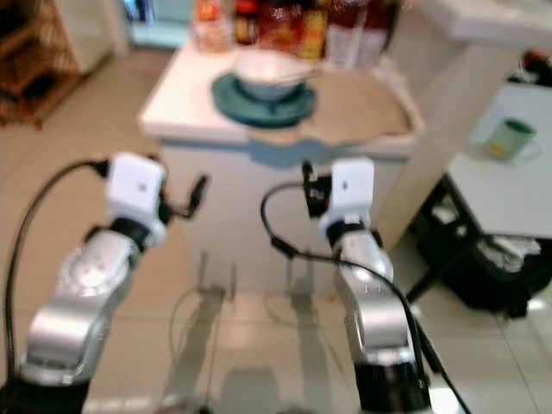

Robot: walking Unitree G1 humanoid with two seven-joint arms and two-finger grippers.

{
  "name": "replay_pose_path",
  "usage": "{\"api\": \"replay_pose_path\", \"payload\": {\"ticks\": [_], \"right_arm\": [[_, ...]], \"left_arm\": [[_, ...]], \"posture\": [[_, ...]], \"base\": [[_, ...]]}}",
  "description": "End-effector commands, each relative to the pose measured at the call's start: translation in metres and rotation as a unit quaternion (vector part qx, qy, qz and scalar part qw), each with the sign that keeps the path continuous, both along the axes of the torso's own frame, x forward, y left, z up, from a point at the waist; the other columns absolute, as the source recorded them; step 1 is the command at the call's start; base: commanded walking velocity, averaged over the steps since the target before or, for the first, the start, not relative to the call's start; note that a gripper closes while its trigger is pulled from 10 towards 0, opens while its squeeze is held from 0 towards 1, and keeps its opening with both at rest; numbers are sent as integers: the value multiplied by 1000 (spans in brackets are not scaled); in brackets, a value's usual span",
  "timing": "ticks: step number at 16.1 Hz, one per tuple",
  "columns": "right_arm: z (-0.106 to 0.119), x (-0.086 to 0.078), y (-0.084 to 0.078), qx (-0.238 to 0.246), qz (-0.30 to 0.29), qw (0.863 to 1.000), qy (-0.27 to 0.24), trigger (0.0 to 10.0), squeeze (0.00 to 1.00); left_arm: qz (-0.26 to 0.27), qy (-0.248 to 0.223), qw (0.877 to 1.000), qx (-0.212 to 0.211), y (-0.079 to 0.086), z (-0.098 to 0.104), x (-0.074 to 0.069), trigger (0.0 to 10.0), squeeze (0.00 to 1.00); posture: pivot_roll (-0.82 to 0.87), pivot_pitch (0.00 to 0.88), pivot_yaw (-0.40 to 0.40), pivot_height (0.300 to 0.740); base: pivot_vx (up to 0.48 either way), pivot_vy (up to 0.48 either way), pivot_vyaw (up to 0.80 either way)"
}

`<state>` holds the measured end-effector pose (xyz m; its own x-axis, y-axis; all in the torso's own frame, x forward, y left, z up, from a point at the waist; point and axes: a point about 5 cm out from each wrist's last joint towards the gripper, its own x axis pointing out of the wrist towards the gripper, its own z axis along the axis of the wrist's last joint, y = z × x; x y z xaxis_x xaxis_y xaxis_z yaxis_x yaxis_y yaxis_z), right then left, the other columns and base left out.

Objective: Setting the table

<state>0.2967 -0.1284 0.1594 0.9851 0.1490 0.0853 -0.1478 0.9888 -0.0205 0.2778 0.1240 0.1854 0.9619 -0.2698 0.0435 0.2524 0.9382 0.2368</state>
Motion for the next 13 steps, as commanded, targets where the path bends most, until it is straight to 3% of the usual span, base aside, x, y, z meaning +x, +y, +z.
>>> {"api": "replay_pose_path", "payload": {"ticks": [1,4,13], "right_arm": [[3,2,-1,10,3,1000,-1,10000,0],[8,5,0,14,6,1000,-7,10000,0],[19,8,-5,15,-2,999,-39,10000,0]], "left_arm": [[1,-17,1000,-2,1,8,2,10000,0],[-2,-18,1000,0,2,9,2,10000,0],[-14,-24,1000,6,-1,11,2,10000,0]], "posture": [[81,6,-78,740],[85,7,-77,740],[86,12,-70,740]], "base": [[352,0,0],[366,0,-288],[370,0,0]]}}
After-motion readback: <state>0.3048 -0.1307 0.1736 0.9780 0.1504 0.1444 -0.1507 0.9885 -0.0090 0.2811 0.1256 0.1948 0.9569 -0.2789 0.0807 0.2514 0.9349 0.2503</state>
